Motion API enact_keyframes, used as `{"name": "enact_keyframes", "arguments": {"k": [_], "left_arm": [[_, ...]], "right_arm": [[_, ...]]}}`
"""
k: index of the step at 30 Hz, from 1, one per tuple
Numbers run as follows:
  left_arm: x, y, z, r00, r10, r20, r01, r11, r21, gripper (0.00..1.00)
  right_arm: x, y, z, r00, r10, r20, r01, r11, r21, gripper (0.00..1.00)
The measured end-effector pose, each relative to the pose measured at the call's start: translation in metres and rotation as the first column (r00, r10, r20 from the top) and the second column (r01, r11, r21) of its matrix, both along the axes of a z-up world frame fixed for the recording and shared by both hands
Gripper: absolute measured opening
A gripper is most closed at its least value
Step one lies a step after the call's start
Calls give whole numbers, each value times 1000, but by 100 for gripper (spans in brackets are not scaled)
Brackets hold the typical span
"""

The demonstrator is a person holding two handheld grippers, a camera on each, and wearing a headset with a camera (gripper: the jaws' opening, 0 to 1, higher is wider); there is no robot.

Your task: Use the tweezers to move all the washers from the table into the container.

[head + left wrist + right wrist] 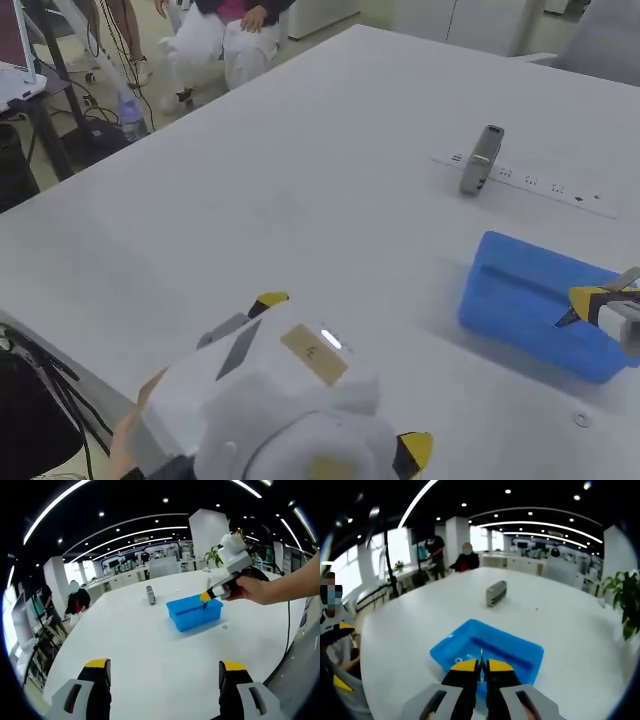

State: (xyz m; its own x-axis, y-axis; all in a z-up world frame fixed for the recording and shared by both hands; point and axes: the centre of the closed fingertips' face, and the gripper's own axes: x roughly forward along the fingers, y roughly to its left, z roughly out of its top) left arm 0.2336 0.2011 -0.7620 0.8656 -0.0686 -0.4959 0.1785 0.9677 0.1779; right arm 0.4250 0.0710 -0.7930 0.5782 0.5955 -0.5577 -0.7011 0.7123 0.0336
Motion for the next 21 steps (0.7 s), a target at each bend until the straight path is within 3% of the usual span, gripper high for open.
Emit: {"name": "enact_keyframes", "arguments": {"k": [14, 21], "left_arm": [[-1, 0, -1, 1000, -1, -8, 1, 1000, 4, 91], [-1, 0, -1, 1000, -2, -7, 2, 1000, 4, 91]], "right_arm": [[2, -1, -16, 1000, 18, -9, -19, 999, -44, 2], [3, -5, -15, 1000, 12, -15, -12, 999, -39, 3]]}}
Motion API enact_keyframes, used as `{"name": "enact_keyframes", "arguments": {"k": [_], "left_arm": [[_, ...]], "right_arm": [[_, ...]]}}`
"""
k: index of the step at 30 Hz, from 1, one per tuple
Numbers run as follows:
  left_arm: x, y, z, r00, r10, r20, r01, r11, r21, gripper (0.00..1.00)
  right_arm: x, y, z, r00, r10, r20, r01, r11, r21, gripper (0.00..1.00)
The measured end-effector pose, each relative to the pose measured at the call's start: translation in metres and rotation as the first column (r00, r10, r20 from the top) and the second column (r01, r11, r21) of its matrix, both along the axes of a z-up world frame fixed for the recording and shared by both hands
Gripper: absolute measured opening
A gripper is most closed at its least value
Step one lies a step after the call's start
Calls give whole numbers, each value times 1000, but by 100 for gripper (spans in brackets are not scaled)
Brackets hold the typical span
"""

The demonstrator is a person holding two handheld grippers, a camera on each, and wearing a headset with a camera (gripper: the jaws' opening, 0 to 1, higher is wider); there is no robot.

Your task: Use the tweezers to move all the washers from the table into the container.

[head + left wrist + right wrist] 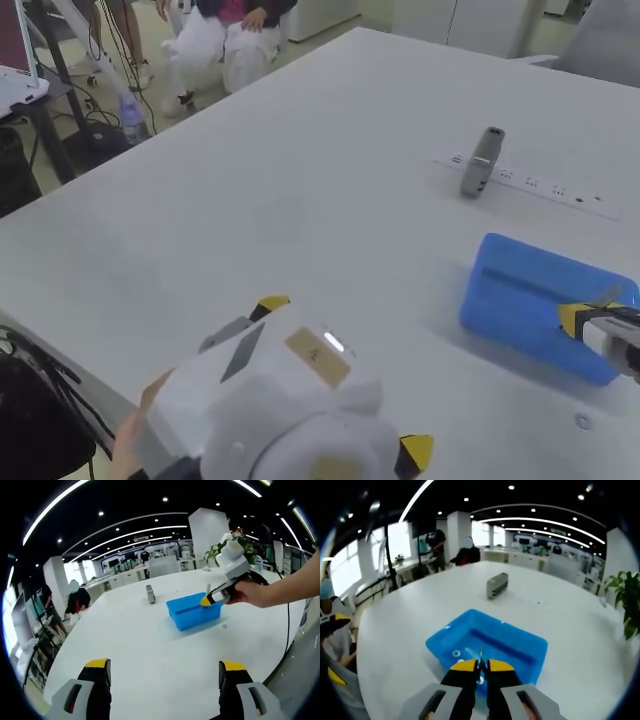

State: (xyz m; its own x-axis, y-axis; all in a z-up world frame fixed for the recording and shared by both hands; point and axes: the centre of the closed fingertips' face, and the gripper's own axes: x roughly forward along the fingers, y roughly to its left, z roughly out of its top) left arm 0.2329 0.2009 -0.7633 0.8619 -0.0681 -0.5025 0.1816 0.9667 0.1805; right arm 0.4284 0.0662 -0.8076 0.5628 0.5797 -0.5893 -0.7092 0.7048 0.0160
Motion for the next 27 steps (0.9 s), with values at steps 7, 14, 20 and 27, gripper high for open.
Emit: {"name": "enact_keyframes", "arguments": {"k": [7, 14, 20, 27], "left_arm": [[1, 3, -1, 1000, 16, -5, -16, 1000, -2, 91], [1, 5, 0, 1000, 32, 0, -32, 999, -10, 91], [1, 2, 2, 1000, 17, 9, -17, 1000, -12, 92], [1, 0, 1, 1000, 4, 9, -4, 1000, -10, 92]], "right_arm": [[-4, -2, 28, 999, -11, 35, 9, 999, 41, 3], [-19, -14, 52, 998, -19, 58, 14, 996, 87, 3], [-40, -25, 55, 999, -23, 46, 19, 995, 96, 3], [-54, -40, 24, 1000, -30, 5, 30, 999, 42, 3]]}}
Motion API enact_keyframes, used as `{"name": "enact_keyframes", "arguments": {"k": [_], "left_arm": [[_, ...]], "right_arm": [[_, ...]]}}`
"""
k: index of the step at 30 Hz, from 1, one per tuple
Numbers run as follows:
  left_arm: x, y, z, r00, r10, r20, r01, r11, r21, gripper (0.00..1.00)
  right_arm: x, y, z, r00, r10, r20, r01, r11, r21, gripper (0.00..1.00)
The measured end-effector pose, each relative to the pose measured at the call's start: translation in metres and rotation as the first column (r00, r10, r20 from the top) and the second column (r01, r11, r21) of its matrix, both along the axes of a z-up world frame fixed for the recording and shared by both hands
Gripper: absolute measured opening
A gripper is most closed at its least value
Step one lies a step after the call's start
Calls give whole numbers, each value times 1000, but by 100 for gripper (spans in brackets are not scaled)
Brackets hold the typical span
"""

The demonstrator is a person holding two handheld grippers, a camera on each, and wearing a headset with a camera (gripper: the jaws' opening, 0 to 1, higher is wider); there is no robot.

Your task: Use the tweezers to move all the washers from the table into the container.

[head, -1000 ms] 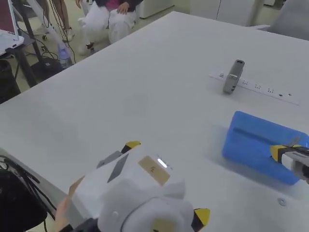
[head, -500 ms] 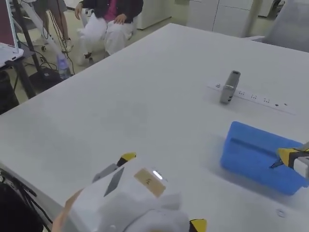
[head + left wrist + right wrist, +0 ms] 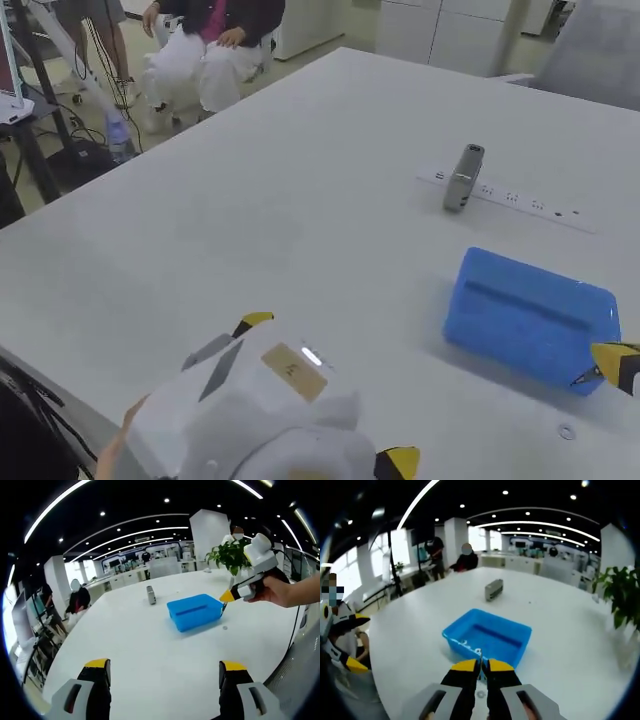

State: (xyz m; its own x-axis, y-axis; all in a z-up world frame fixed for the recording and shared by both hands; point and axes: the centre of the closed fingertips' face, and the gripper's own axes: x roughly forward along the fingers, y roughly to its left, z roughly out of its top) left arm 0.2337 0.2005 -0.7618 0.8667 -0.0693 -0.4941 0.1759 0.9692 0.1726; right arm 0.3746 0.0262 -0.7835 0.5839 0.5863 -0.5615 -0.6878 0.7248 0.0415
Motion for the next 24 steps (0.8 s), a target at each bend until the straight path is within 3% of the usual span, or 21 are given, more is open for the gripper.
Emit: {"name": "enact_keyframes", "arguments": {"k": [3, 8, 24], "left_arm": [[0, -1, 0, 1000, -4, -1, 4, 1000, 1, 91], [0, 0, -1, 1000, -2, -5, 2, 1000, 3, 91], [-1, 1, -2, 1000, 1, -9, -1, 1000, 8, 91]], "right_arm": [[-2, -4, -14, 1000, -3, -22, 3, 1000, -20, 3], [-5, -7, -26, 999, 3, -47, -6, 999, -48, 3], [-5, -9, -28, 998, 3, -60, -6, 999, -49, 3]]}}
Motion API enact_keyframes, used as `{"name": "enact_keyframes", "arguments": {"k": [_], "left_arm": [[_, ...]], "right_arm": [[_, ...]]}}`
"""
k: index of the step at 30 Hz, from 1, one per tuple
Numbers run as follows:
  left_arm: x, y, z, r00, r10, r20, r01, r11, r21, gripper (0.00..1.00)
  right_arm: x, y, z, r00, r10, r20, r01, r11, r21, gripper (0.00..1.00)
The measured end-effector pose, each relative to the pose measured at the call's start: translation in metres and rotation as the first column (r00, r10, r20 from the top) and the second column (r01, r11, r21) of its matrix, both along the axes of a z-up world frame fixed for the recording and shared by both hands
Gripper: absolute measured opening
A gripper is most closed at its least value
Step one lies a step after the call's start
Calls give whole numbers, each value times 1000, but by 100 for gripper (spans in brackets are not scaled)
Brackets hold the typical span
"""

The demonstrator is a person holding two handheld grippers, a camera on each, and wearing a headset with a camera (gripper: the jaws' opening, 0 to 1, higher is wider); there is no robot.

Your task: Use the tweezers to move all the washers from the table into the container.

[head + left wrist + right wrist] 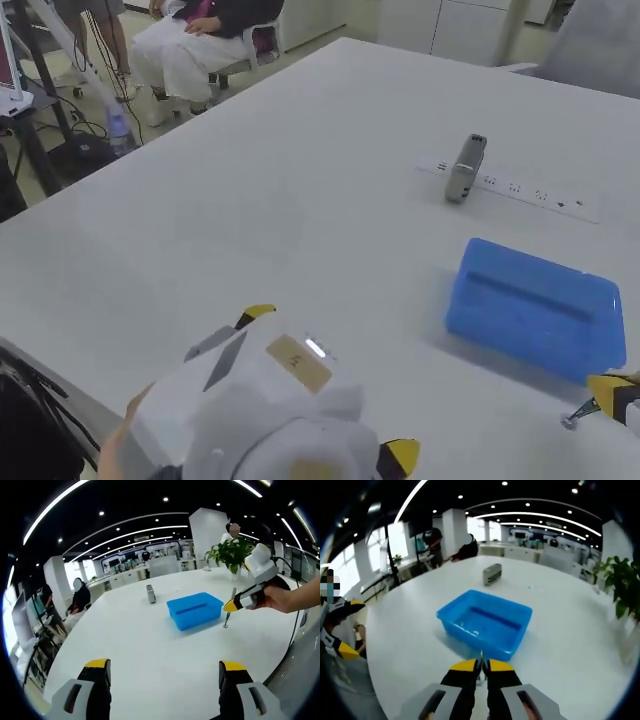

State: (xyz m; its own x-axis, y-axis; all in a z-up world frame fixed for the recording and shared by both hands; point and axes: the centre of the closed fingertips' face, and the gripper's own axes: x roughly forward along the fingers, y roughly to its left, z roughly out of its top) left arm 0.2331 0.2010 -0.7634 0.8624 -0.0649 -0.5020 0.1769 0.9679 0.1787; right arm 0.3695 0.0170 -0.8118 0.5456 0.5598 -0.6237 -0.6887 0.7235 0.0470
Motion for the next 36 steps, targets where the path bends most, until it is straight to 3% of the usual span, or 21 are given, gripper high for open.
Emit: {"name": "enact_keyframes", "arguments": {"k": [22, 29, 34, 36], "left_arm": [[-1, -2, 0, 1000, -10, -1, 10, 1000, -1, 91], [-1, -5, -1, 1000, -26, -5, 26, 1000, 6, 91], [-1, -1, -1, 1000, -7, -5, 7, 1000, 5, 91], [-1, -2, -1, 1000, -11, -4, 11, 1000, 7, 91]], "right_arm": [[-3, 2, -1, 1000, 25, 3, -25, 999, -27, 2], [3, 16, 39, 999, 23, 42, -26, 997, 72, 2], [22, 27, 69, 995, -10, 102, -6, 989, 149, 2], [30, 29, 72, 991, -16, 130, -3, 990, 142, 2]]}}
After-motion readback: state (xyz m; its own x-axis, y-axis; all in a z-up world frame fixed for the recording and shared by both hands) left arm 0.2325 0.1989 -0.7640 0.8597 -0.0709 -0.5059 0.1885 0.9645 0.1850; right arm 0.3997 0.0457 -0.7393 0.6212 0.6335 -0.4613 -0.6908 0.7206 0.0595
